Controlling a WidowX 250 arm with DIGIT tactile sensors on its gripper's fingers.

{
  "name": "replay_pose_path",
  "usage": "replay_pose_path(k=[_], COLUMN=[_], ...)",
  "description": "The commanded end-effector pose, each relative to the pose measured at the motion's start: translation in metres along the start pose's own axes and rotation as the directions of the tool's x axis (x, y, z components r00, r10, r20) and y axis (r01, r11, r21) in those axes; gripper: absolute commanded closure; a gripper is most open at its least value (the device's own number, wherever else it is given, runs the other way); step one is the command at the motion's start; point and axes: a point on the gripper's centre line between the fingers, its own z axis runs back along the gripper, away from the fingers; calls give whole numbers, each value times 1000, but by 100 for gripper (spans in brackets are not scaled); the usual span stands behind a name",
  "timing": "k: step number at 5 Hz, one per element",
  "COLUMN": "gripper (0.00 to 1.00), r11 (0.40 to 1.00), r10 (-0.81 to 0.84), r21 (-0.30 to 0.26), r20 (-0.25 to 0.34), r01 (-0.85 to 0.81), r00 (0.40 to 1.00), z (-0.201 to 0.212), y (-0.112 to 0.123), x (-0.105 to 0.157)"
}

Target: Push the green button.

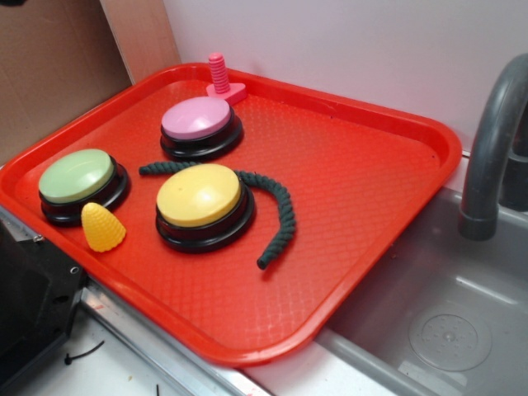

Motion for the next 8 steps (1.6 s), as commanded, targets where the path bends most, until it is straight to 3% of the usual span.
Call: replay_pose_path(k=[1, 2, 3, 4, 6, 8], gripper=[0, 0, 0, 0, 0, 0], r11=[1000, 978, 974, 978, 957, 933], r10=[0, 178, 201, 184, 280, 343], r21=[0, 117, 122, 108, 99, 146], r20=[0, -63, -68, -37, -62, -78], r01=[0, -170, -191, -179, -273, -329], r00=[1000, 982, 977, 982, 958, 936], z=[0, -51, -101, -134, -166, -190], y=[0, 51, 90, 96, 94, 94], x=[0, 26, 36, 35, 27, 26])
